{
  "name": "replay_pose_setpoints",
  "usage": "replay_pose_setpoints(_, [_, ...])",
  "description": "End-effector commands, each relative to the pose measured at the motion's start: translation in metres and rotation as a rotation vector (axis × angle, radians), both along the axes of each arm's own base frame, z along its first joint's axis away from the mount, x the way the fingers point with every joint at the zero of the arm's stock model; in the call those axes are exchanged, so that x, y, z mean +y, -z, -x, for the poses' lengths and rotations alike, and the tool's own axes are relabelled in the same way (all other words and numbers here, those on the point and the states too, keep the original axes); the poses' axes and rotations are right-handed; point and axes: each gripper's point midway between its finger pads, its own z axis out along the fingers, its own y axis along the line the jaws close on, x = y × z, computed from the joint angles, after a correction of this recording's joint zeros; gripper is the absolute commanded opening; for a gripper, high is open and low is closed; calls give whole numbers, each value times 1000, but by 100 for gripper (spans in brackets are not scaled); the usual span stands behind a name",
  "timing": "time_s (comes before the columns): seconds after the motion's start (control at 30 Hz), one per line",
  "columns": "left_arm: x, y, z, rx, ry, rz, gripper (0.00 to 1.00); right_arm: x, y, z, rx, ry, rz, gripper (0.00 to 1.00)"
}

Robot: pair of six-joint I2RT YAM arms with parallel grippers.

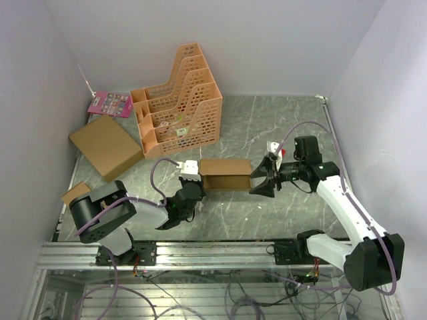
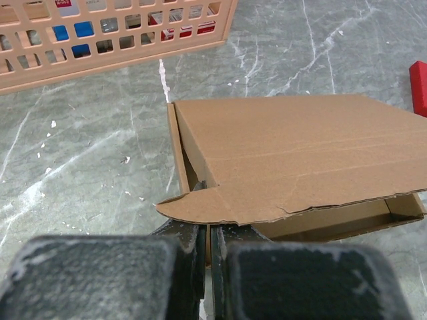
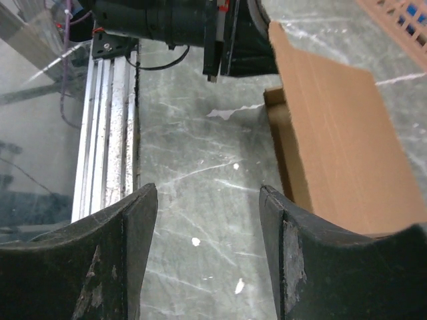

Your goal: Fold the paper box

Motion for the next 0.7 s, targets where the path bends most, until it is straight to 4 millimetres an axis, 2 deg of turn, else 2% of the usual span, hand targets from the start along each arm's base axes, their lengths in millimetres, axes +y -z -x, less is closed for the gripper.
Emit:
replay_pose_setpoints(0.0, [-13, 4, 4, 25, 41, 16, 7, 0, -29, -22, -101, 52, -3, 57])
replay_pose_setpoints(0.07, [-14, 5, 4, 26, 43, 16, 7, -1, -34, -47, -90, 156, 16, 49])
replay_pose_setpoints(0.13, [-14, 5, 5, 28, 46, 16, 7, -2, -32, -71, -44, 246, 37, 32])
replay_pose_setpoints(0.17, [-15, 5, 5, 27, 48, 14, 7, -2, -28, -82, -11, 287, 54, 20])
replay_pose_setpoints(0.27, [-15, 4, 5, 28, 53, 10, 7, 1, -3, -102, 102, 328, 126, 5])
replay_pose_setpoints(0.37, [-16, 3, 5, 27, 58, 10, 7, 4, 17, -112, 151, 334, 181, 2])
replay_pose_setpoints(0.67, [-23, -1, 6, 33, 88, 11, 13, 7, 63, -108, 257, 311, 255, 2])
